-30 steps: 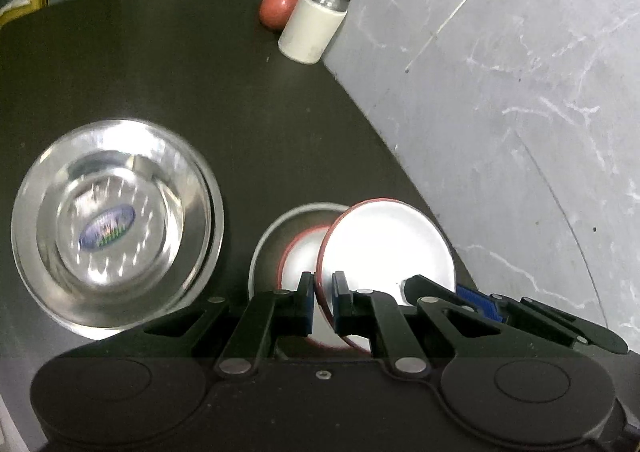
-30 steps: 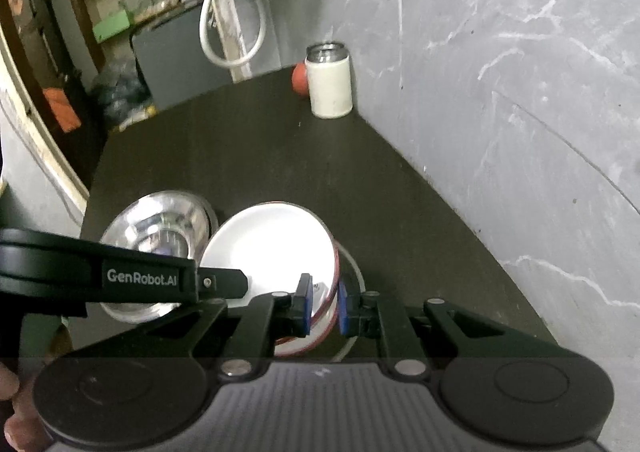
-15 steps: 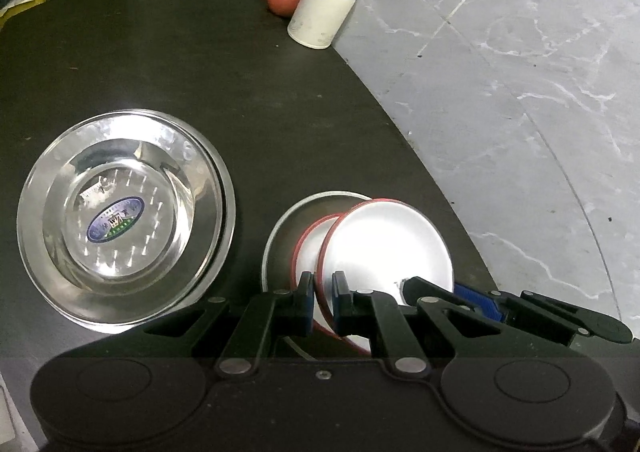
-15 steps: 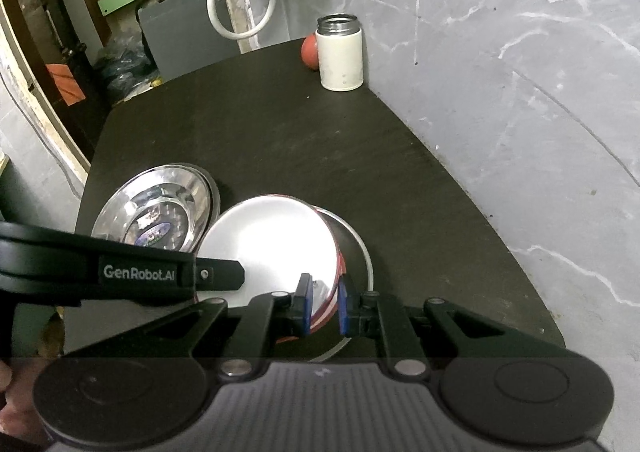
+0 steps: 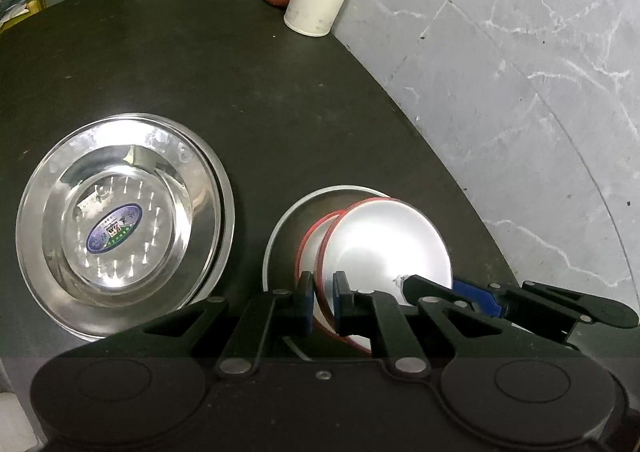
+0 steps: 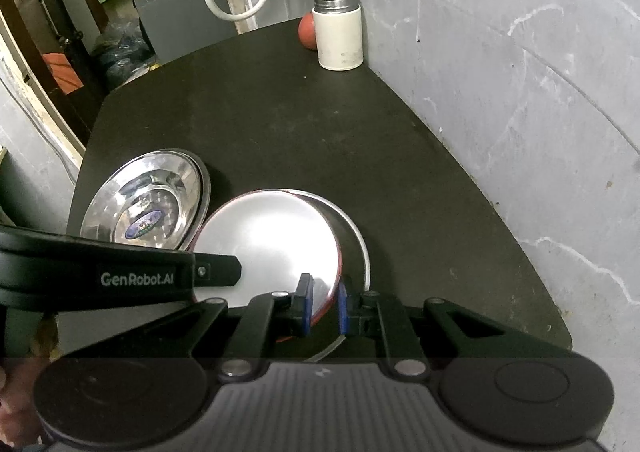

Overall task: Organize plates and bowls
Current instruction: 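Carry the plain white bowl with both tools and lower it into the red-rimmed bowl, then hold the plain white bowl seated in the bowl stack with both tools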

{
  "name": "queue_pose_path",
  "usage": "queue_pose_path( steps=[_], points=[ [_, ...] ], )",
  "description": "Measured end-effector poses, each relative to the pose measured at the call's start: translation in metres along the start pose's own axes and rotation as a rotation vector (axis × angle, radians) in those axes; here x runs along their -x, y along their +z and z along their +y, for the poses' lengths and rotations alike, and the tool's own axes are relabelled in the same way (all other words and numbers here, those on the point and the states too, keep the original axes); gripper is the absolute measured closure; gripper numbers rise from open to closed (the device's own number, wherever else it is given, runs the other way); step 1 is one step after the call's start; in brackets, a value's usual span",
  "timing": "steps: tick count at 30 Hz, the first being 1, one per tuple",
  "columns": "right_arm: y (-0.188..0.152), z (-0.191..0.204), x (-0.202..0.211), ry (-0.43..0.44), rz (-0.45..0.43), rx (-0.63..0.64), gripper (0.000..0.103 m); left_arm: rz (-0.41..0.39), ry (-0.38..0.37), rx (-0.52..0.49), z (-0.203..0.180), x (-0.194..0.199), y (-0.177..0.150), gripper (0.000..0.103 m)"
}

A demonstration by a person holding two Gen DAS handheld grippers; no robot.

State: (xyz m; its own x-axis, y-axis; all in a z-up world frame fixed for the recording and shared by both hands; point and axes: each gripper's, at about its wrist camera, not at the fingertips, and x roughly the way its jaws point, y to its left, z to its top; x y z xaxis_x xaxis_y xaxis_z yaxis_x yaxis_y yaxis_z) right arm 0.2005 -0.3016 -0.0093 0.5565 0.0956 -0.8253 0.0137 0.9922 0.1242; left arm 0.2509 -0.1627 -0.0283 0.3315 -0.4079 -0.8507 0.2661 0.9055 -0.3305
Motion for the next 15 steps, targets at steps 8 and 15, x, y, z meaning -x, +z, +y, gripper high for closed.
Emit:
queue_pose_path(
  steps=[8,15],
  points=[
    [-0.0003,-0.0019,-0.0027,0.008,0.015,-0.003,0.089,0.003,-0.007,0.005,0.0009,0.0006,0.0001,0.092],
    [0.0002,-0.0017,-0.0045,0.012,0.023,0.002,0.089,0.003,-0.011,0.016,0.0027,0.0007,-0.0013,0.091]
  ],
)
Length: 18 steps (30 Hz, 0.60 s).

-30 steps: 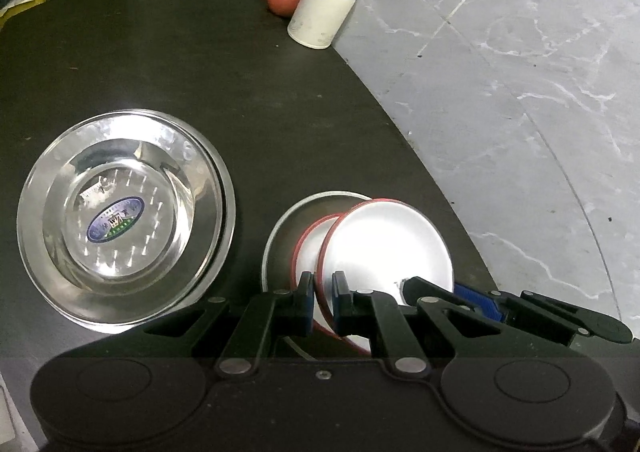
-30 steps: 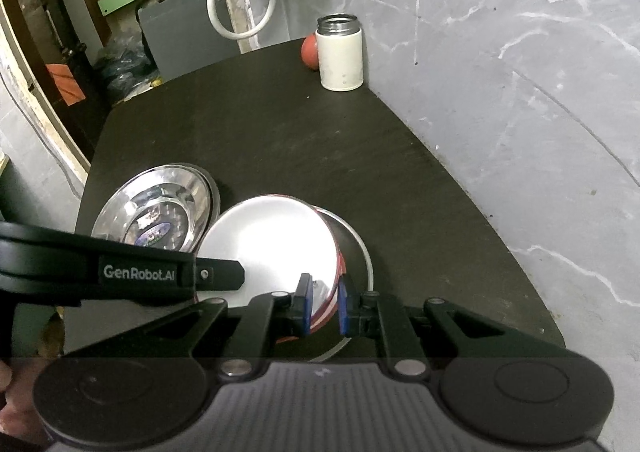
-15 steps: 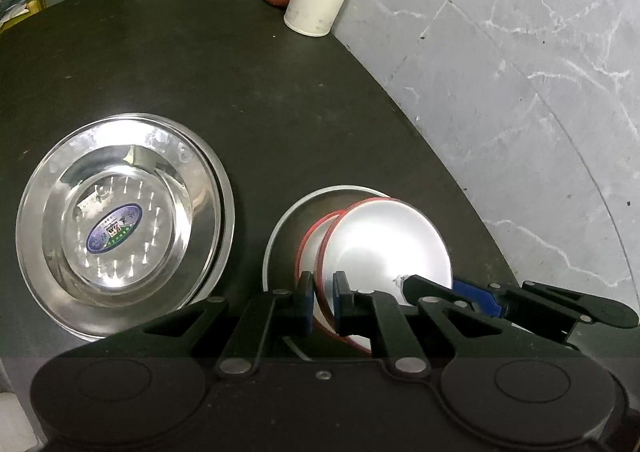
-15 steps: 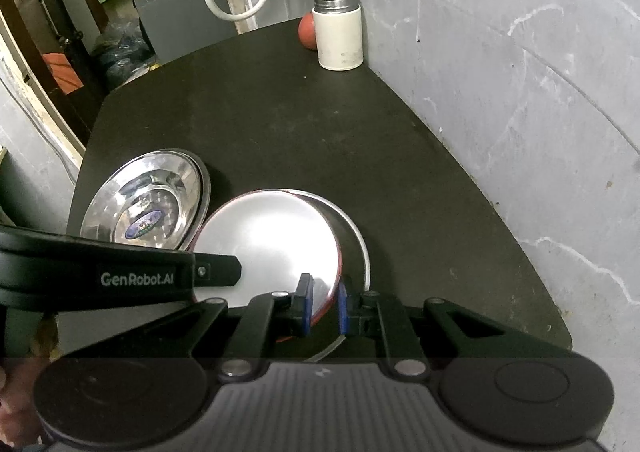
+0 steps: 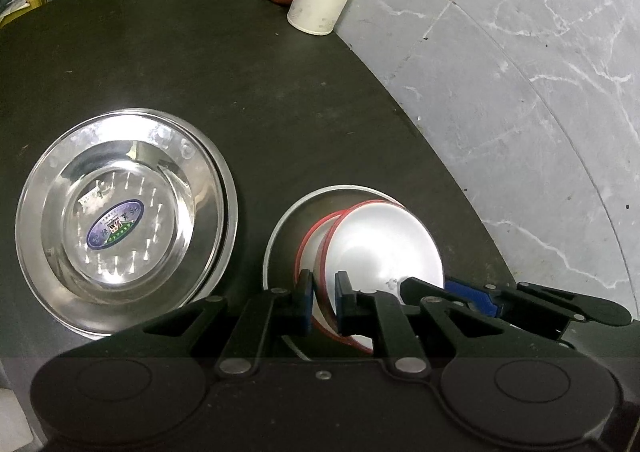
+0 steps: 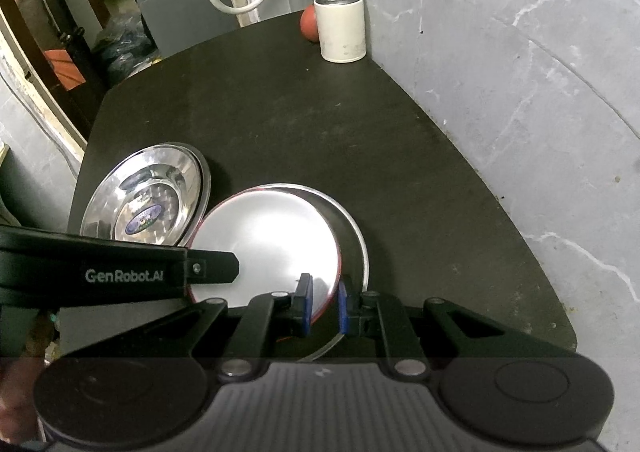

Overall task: Organize plates and bowls
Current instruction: 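Hold the plain white bowl seated in the bowl stack with both tools, then open both tools to release the plain white bowl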

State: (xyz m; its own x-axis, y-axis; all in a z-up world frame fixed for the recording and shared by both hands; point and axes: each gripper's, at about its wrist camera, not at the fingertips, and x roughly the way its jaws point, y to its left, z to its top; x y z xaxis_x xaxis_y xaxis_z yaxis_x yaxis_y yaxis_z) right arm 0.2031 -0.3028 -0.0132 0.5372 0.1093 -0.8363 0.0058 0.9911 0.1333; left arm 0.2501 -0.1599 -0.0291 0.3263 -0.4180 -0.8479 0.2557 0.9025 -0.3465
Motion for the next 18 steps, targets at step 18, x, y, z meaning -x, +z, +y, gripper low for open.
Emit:
queue_pose_path(
  steps=[18],
  points=[
    [-0.0019,-0.0002,0.0032,-0.003,-0.007,-0.007,0.087,-0.001,0.007,0.003,0.0074,0.0040,-0.0024,0.083]
  ],
)
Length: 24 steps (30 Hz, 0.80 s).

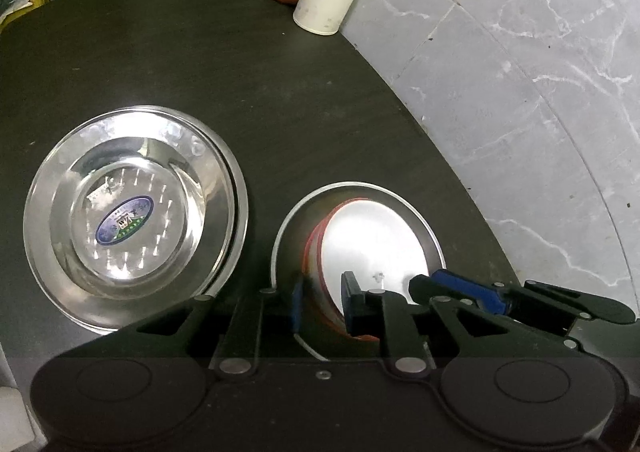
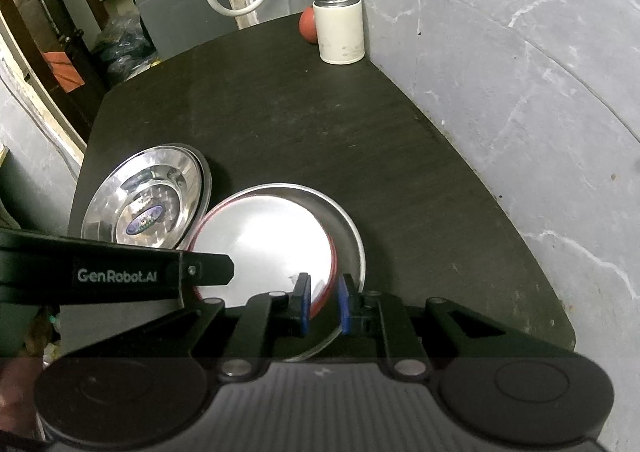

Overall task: Organize plates and bowls
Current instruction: 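Open both tools to release the plain white bowl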

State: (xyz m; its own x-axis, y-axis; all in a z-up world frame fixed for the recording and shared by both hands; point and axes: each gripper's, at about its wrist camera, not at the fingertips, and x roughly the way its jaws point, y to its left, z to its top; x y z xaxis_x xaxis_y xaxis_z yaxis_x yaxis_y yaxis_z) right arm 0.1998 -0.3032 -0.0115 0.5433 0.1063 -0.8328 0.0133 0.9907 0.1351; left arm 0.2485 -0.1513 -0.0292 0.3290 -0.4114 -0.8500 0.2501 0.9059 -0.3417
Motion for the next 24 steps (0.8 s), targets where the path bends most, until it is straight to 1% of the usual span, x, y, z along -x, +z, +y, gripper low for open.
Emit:
queue_pose_path(
  steps=[2,6,7,8,9,10,11,12,13,14,15,17,18,19,20,23,24],
  points=[
    [-0.001,0.001,0.000,-0.001,-0.001,-0.001,0.087,-0.004,0.001,0.001,0.001,0.002,-0.001,0.082],
    [-0.003,0.000,0.003,-0.002,-0.013,-0.012,0.085,-0.022,-0.006,0.015,0.006,0.007,-0.002,0.079],
    [-0.003,0.000,0.005,-0.002,-0.017,-0.014,0.081,-0.029,-0.010,0.020,0.007,0.010,-0.002,0.078],
    [-0.004,0.000,0.007,-0.003,-0.023,-0.018,0.076,-0.039,-0.013,0.025,0.009,0.013,-0.002,0.075],
    [-0.004,-0.001,0.009,-0.005,-0.031,-0.022,0.071,-0.048,-0.008,0.029,0.010,0.017,-0.003,0.063],
    [-0.005,-0.002,0.011,-0.016,-0.036,-0.026,0.060,-0.057,0.004,0.031,0.011,0.020,-0.003,0.056],
    [-0.006,-0.003,0.012,-0.025,-0.040,-0.029,0.051,-0.069,0.014,0.032,0.013,0.023,-0.003,0.045],
    [-0.007,-0.004,0.014,-0.032,-0.046,-0.035,0.048,-0.081,0.020,0.034,0.014,0.027,-0.003,0.038],
    [-0.008,-0.006,0.016,-0.037,-0.052,-0.042,0.044,-0.090,0.022,0.034,0.016,0.029,-0.003,0.036],
    [-0.009,-0.008,0.018,-0.042,-0.057,-0.050,0.038,-0.093,0.021,0.031,0.017,0.031,-0.004,0.030],
    [-0.010,-0.009,0.019,-0.047,-0.058,-0.057,0.035,-0.090,0.025,0.026,0.018,0.032,-0.005,0.026],
    [-0.012,-0.013,0.020,-0.061,-0.058,-0.071,0.024,-0.076,0.036,0.014,0.019,0.031,-0.008,0.024],
    [-0.014,-0.014,0.021,-0.067,-0.057,-0.077,0.021,-0.066,0.041,0.009,0.019,0.031,-0.010,0.020],
    [-0.015,-0.016,0.021,-0.071,-0.056,-0.085,0.014,-0.056,0.043,0.007,0.019,0.030,-0.011,0.017],
    [-0.017,-0.017,0.022,-0.075,-0.055,-0.092,0.011,-0.048,0.045,0.007,0.019,0.030,-0.014,0.013],
    [-0.021,-0.024,0.022,-0.091,-0.047,-0.125,0.005,-0.020,0.046,0.022,0.022,0.027,-0.016,0.008],
    [-0.022,-0.026,0.021,-0.095,-0.043,-0.135,0.005,-0.008,0.041,0.034,0.024,0.025,-0.018,0.007]
  ],
)
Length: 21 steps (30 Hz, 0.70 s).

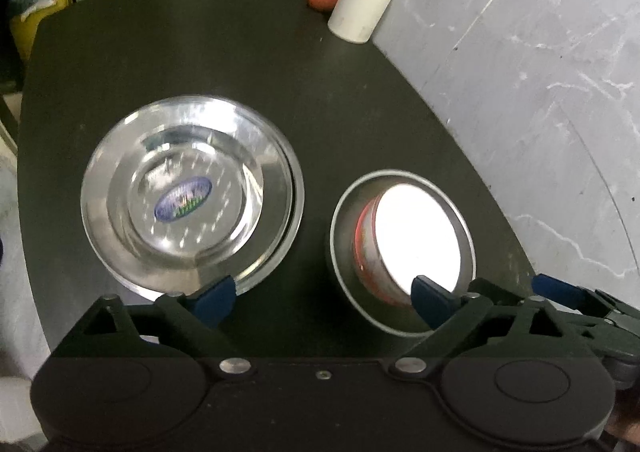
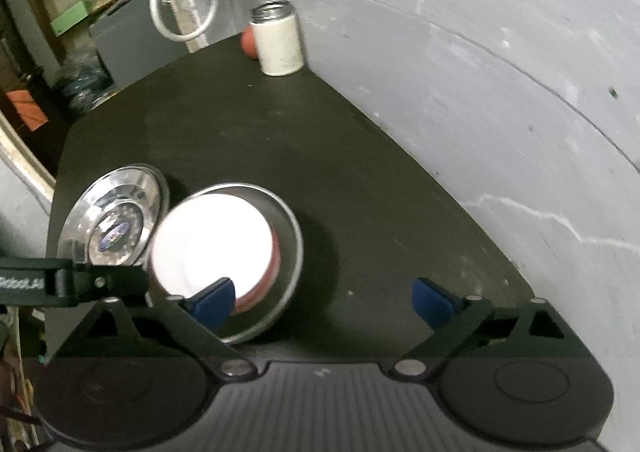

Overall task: Organize plates and bowls
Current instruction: 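Open both tools to release the plain white bowl, then move both tools to the rim of the steel mixing bowl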

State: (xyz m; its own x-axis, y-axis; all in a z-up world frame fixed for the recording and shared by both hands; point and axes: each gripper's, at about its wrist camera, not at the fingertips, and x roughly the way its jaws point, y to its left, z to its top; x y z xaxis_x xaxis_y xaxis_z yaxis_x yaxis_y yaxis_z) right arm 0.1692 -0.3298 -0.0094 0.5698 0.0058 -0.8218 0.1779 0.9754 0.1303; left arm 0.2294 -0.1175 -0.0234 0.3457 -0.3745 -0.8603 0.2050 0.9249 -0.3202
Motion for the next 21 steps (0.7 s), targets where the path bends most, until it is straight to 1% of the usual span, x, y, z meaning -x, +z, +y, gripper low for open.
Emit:
queue_pose_path(
  steps=[3,8,14,17,21],
  points=[
    [-0.004,-0.007,-0.002,-0.016,0.017,-0.027,0.004,0.047,0.004,0.049,0.007,-0.008,-0.003,0.007],
    [-0.007,-0.015,-0.008,-0.039,0.032,-0.050,0.004,0.097,0.030,0.117,0.019,-0.017,-0.009,0.007],
    [-0.005,-0.020,-0.014,-0.057,0.049,-0.050,0.004,0.112,0.028,0.144,0.022,-0.023,-0.010,0.007],
    [-0.001,-0.021,-0.017,-0.053,0.045,-0.038,0.004,0.116,0.030,0.159,0.022,-0.028,-0.007,0.007],
    [0.005,-0.023,-0.021,-0.039,0.043,-0.029,0.003,0.128,0.039,0.178,0.021,-0.036,-0.004,0.010]
  ],
)
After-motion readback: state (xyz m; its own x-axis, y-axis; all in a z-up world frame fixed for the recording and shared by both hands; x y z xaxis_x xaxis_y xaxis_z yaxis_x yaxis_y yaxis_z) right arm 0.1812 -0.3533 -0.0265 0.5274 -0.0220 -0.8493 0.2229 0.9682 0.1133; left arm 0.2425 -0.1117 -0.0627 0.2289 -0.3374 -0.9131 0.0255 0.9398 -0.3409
